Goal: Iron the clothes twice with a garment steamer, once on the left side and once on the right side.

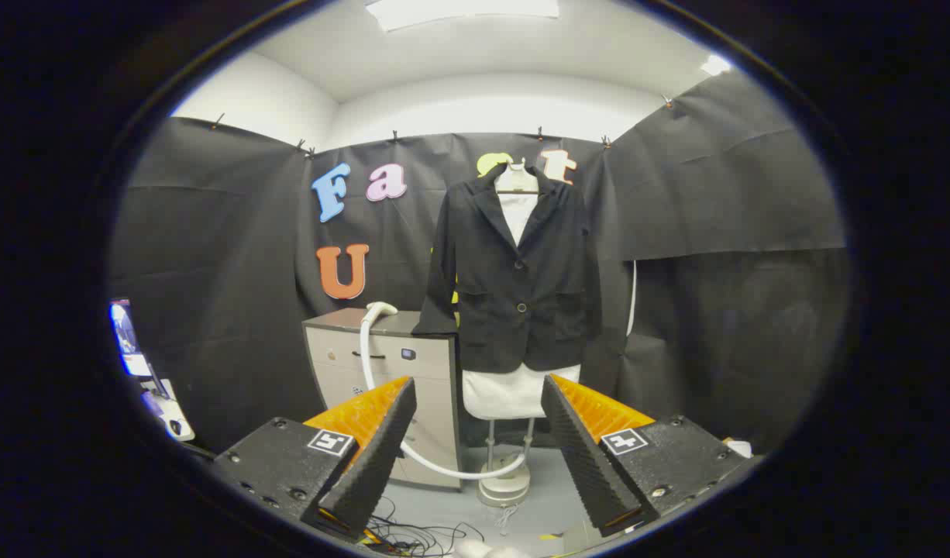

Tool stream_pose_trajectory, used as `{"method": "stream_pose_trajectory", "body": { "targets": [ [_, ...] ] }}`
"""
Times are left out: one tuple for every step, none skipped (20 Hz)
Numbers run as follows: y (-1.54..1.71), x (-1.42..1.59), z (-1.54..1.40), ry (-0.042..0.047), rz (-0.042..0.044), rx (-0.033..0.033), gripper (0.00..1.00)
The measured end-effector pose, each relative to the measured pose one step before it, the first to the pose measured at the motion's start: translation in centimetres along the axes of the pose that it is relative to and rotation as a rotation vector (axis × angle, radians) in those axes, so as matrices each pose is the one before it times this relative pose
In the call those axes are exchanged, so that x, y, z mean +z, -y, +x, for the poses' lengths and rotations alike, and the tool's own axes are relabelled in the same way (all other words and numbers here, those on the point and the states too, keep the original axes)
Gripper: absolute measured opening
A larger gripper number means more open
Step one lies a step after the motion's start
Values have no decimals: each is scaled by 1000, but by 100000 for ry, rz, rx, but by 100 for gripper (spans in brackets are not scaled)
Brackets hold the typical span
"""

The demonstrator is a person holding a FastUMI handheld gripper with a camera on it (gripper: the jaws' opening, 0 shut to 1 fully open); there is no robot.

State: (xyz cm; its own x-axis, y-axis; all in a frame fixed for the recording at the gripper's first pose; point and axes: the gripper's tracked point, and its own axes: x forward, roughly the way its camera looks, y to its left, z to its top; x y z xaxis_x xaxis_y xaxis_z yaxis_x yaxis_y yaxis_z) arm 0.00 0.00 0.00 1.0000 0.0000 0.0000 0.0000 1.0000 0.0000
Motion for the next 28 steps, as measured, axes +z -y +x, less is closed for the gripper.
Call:
{"method": "stream_pose_trajectory", "body": {
  "targets": [
    [-20, 63, -62, 264, 85, -214, 100],
    [48, 5, -86, 363, -1, -82, 100],
    [-159, 103, -67, 164, -33, 67, 100],
    [-90, -80, -43, 47, -268, -142, 100],
    [-128, 87, 21, 124, -248, 95, 100],
    [-51, -156, -66, 244, -201, 58, 100],
    [-166, -24, 10, 114, -236, 175, 100],
    [-226, -27, 157, 70, -235, 213, 100],
    [-183, -30, 202, -263, -152, 325, 100],
    [-103, -204, 92, -295, 35, 20, 100],
    [-170, -22, 150, -124, 176, 136, 100],
    [-208, -101, 227, -486, 94, 166, 100],
    [-186, -20, 313, -114, -155, 25, 100],
    [-34, 100, 390, -289, -219, -144, 100],
    [-116, 93, 557, -99, 8, -28, 100],
    [-81, 155, 490, -218, 133, -62, 100],
    [-195, 210, 707, -434, 232, -37, 100],
    [-190, 329, 835, 64, 410, 134, 100],
    [-389, 625, 1125, 171, 141, 191, 100],
    [-276, 519, 1373, -113, -135, 26, 100],
    [-301, 606, 1567, 207, 170, 121, 100],
    [-418, 584, 1522, 69, 490, 406, 100],
    [-554, 504, 1706, -102, 360, 732, 100],
    [-639, 682, 1856, 110, 630, 857, 100],
    [-823, 692, 2006, 266, 626, 1545, 100],
    [-938, 617, 2158, -87, 242, 1605, 100],
    [-786, 589, 2186, -343, 206, 1509, 100],
    [-758, 654, 2002, -200, 397, 1229, 100]
  ]
}}
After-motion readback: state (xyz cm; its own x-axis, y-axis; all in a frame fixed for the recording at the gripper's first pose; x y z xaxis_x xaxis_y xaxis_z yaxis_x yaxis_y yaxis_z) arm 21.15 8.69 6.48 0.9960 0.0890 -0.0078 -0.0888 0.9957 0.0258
